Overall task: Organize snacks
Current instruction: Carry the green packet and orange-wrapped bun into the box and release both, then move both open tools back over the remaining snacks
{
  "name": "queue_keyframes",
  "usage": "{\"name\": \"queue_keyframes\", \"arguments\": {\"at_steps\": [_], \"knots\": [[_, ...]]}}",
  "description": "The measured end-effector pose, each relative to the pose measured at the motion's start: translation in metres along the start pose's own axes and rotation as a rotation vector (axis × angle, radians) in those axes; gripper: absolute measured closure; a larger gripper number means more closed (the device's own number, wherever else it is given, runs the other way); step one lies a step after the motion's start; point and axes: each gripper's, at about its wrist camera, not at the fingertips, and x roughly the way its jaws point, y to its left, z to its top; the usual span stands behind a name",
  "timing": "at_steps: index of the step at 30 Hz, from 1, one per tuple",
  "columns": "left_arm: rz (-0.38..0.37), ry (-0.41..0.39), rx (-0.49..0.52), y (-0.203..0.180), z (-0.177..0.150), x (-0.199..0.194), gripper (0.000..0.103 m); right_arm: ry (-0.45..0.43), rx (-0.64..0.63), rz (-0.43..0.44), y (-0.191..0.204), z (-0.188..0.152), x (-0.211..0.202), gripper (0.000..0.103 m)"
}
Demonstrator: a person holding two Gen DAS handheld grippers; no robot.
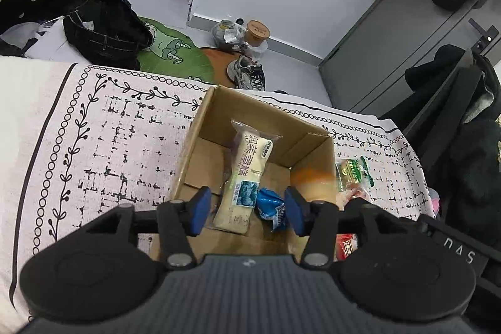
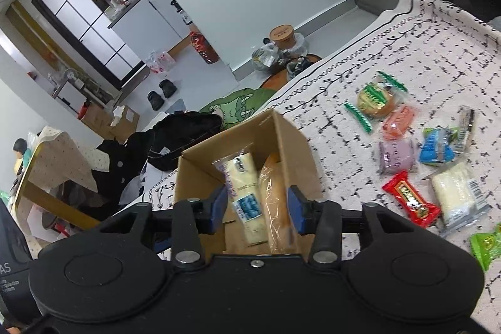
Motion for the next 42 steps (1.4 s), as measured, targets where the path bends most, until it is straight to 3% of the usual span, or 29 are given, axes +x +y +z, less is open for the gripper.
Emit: {"name": "queue_keyframes", "arguments": {"at_steps": [8, 19, 23, 29, 42], "knots": [[-0.029, -0.008, 0.064, -0.027, -0.004, -0.001, 0.019, -0.029, 0.018, -0.066, -0.033, 0.003, -0.023, 0.04], [-0.014, 0.044, 0.136, -0.063, -0.019, 0.004, 0.014, -0.059, 0.06, -0.129, -0.083, 0.007, -0.056, 0.027], [-0.05, 0.024, 0.172, -0.079, -0.025, -0.003, 0.01, -0.074, 0.074, -0.144, -0.096, 0.008, -0.07, 0.016], [-0.041, 0.044, 0.211, -0.102, -0.037, -0.001, 0.004, -0.093, 0.106, -0.162, -0.117, 0.007, -0.088, 0.003], [-0.102, 0.032, 0.282, -0.137, -0.06, -0.002, 0.0, -0.098, 0.166, -0.214, -0.159, -0.004, -0.109, 0.0]]}}
